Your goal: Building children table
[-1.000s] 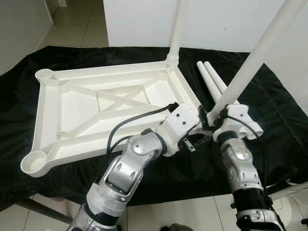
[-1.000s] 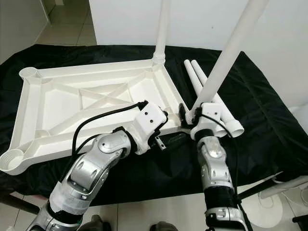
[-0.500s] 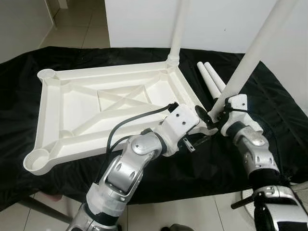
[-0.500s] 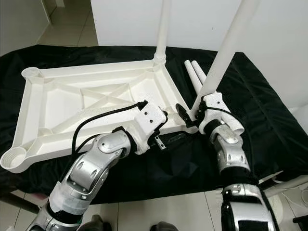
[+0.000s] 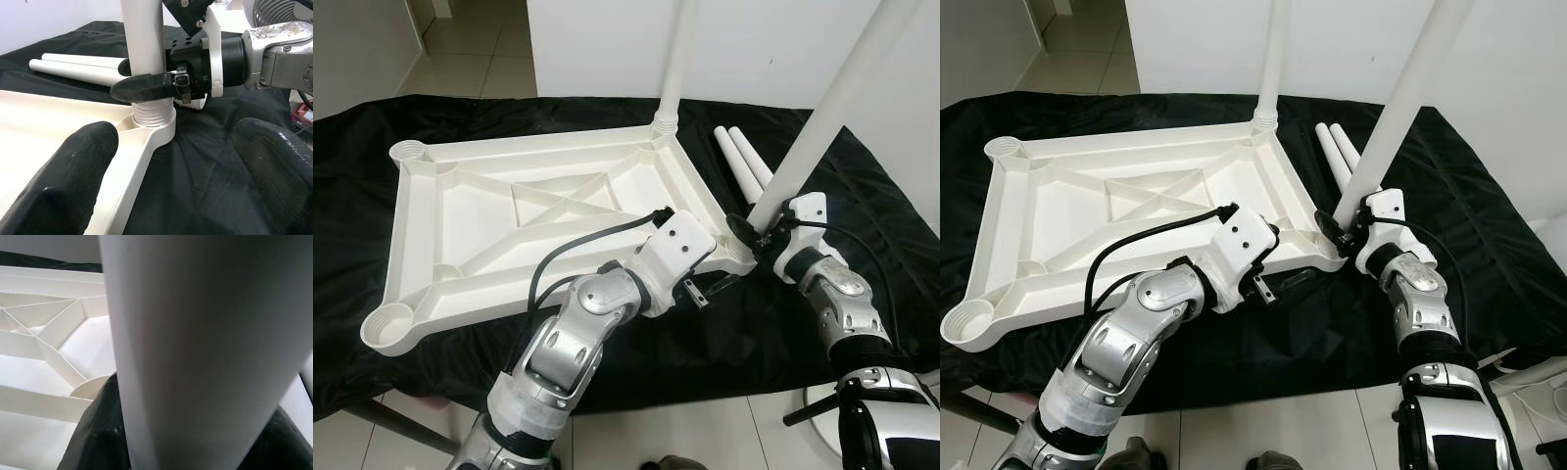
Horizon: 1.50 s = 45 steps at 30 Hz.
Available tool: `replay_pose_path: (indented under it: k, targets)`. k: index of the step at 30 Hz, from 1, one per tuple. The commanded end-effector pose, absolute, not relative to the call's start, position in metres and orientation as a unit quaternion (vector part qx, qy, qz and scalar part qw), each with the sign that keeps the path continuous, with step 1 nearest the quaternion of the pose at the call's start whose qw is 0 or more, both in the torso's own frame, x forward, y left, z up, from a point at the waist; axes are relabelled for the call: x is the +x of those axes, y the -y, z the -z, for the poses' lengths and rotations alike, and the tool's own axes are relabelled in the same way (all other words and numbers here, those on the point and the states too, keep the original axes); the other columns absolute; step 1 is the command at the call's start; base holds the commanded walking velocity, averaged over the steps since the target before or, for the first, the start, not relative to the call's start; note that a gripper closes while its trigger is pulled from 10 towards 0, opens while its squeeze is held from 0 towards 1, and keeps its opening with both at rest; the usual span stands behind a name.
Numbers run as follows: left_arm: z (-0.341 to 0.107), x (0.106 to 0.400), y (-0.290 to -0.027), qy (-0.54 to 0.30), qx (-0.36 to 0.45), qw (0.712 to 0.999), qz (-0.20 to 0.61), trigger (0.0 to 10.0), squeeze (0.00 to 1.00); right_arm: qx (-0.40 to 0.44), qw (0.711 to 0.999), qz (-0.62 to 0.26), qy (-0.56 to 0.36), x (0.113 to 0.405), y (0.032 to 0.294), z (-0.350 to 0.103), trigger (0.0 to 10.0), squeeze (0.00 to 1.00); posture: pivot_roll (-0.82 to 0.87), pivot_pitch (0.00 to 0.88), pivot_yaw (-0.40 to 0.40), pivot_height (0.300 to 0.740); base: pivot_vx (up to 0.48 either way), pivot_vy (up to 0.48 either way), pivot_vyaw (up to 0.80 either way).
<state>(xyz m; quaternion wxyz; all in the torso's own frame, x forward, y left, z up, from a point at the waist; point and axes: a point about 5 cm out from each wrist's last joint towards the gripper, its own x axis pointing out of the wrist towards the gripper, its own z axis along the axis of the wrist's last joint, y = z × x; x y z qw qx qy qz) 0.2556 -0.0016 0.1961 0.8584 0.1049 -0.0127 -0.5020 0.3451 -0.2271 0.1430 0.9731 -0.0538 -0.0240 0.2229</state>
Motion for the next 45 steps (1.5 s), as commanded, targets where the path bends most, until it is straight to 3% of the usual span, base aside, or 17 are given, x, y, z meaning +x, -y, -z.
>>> replay_pose_path:
  k: [1,15,29,45]
  targets:
    - [-0.201,0.257,0.002,0.026,0.106,0.868,0.485,10.0,0.00,-0.044,0.974,-0.222,-0.011,0.338,0.228,-0.123,10.0,0.00,-0.06,0.037,-0.027,0.740,0.000,0.000,0.00]
    - [-0.201,0.256,0.002,0.025,0.105,0.868,0.485,10.0,0.00,-0.061,0.990,-0.119,-0.052,0.336,0.228,-0.102,10.0,0.00,-0.06,0.040,-0.033,0.740,0.000,0.000,0.00]
    - [-0.201,0.257,0.001,0.026,0.107,0.868,0.485,10.0,0.00,0.021,0.997,-0.047,-0.054,0.333,0.206,-0.095,10.0,0.00,-0.07,0.034,-0.022,0.740,0.000,0.000,0.00]
    - [-0.202,0.257,0.002,0.027,0.106,0.866,0.487,10.0,0.00,0.091,0.993,-0.014,-0.067,0.338,0.218,-0.099,10.0,0.00,-0.06,0.036,-0.023,0.740,0.000,0.000,0.00]
